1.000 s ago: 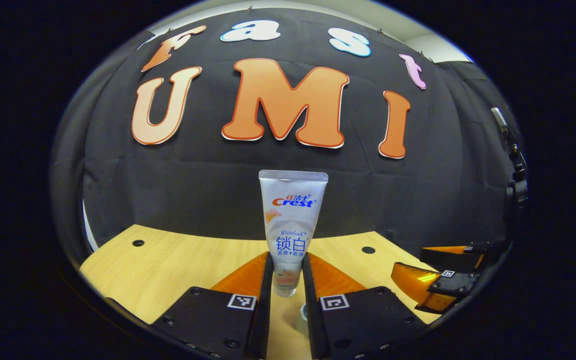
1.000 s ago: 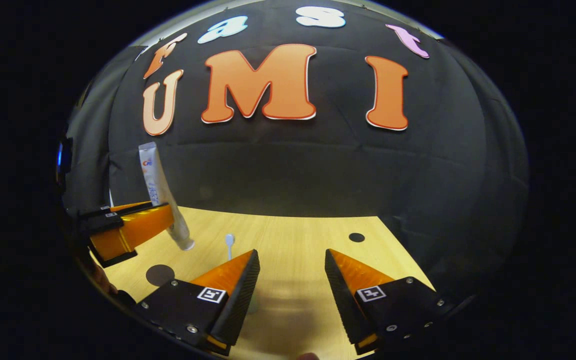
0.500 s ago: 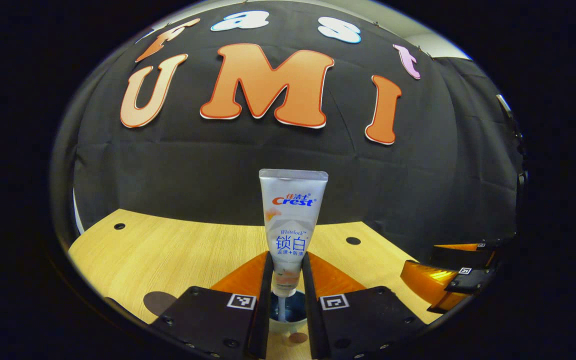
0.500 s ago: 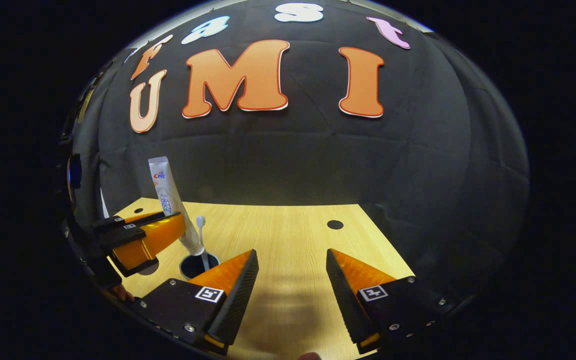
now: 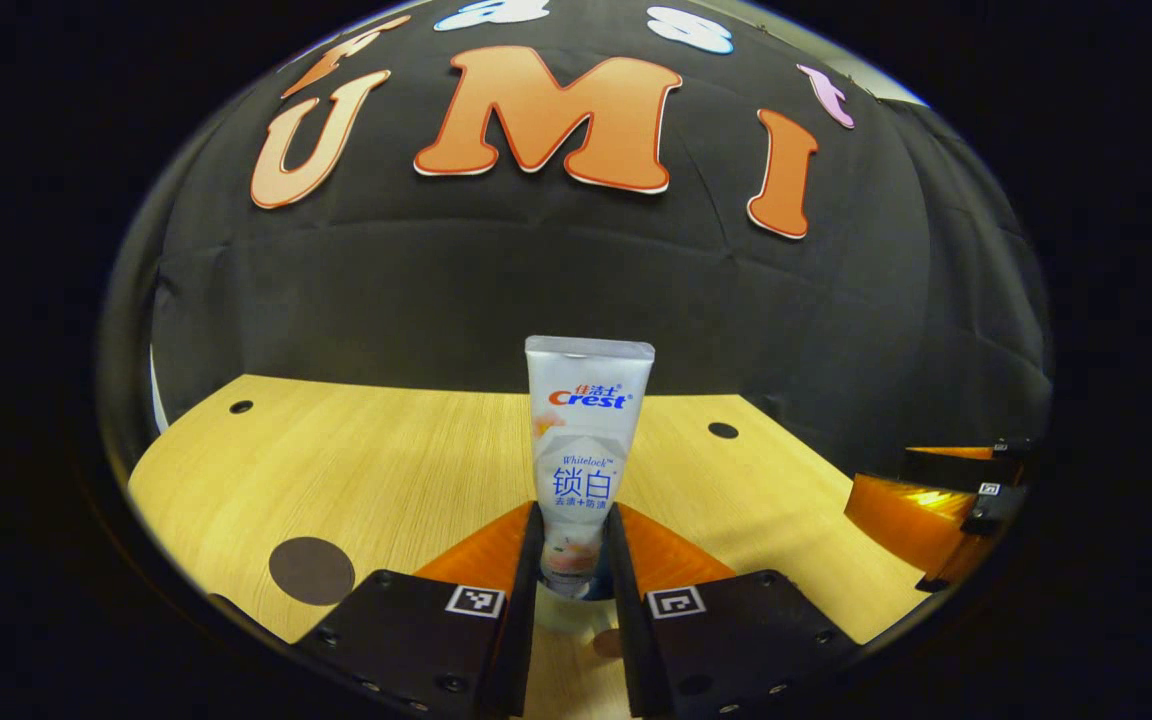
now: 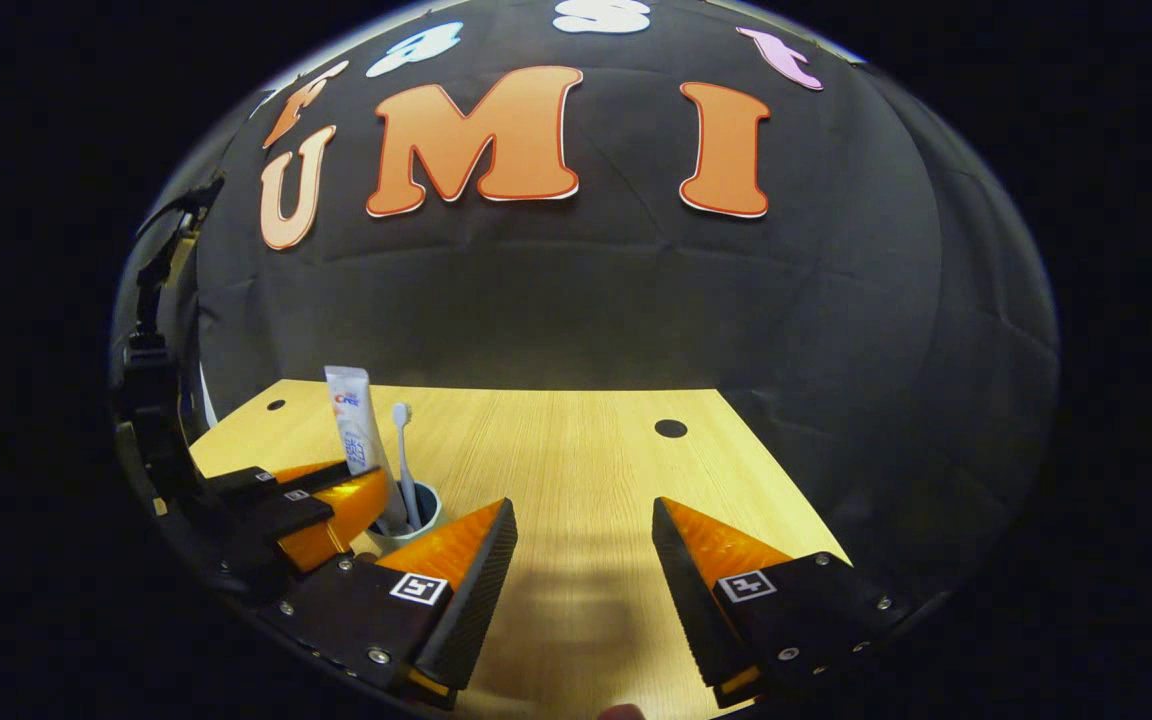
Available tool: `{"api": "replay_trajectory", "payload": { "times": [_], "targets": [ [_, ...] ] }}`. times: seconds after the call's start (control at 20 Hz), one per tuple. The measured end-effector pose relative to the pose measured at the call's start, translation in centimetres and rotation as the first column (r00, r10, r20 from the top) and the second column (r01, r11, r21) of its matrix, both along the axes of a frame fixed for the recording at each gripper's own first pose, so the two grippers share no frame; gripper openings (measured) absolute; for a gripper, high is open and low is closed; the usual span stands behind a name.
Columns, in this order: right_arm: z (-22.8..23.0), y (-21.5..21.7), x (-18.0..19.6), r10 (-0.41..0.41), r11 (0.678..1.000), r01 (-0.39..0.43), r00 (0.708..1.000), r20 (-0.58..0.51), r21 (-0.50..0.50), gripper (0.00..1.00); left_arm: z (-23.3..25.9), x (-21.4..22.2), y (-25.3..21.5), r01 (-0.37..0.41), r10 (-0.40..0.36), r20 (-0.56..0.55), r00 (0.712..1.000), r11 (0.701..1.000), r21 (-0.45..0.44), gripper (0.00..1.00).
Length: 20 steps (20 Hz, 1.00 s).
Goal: Put the toothbrush and toothpaste on the desktop into the cup, then pick up the cup and place it on the coaster on the desktop.
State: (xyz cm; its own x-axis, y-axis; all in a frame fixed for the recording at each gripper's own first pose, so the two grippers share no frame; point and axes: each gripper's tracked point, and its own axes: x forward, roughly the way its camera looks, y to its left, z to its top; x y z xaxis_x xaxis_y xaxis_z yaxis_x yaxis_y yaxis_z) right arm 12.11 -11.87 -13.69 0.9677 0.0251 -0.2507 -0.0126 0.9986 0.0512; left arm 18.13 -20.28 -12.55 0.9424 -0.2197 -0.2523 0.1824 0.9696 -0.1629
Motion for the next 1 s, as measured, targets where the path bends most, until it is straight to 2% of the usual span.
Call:
{"api": "replay_trajectory", "payload": {
  "times": [0.05,0.15,0.4,0.5,0.7,1.0],
  "targets": [
    [0.0,0.1,0.0,0.001,1.0,-0.001,1.0,-0.002,-0.001,0.83,0.3,0.1,0.0,0.005,-0.005,0.014,1.0,1.0,0.002,0.42],
    [0.0,0.4,-0.1,0.002,1.0,-0.002,1.0,-0.005,-0.002,0.83,1.3,-0.2,-0.3,0.02,-0.02,0.043,0.999,1.0,0.008,0.4],
    [0.5,1.6,-0.2,0.012,1.0,-0.012,1.0,-0.013,-0.009,0.85,0.9,-1.5,0.3,0.032,-0.032,0.008,0.999,0.999,0.004,0.57],
    [0.8,2.3,-0.3,0.021,1.0,-0.021,1.0,-0.022,-0.011,0.86,1.2,-2.3,1.5,0.019,-0.019,0.006,1.0,1.0,-0.007,0.66],
    [1.0,4.3,-0.7,0.047,0.999,-0.048,0.997,-0.064,-0.009,0.88,2.5,-3.8,4.8,-0.022,0.023,0.016,1.0,1.0,-0.008,0.95],
    [1.1,8.8,-1.2,0.097,0.995,-0.097,0.982,-0.16,0.007,0.93,4.7,-5.4,10.7,-0.085,0.084,0.035,0.996,0.996,0.012,0.96]
  ]
}}
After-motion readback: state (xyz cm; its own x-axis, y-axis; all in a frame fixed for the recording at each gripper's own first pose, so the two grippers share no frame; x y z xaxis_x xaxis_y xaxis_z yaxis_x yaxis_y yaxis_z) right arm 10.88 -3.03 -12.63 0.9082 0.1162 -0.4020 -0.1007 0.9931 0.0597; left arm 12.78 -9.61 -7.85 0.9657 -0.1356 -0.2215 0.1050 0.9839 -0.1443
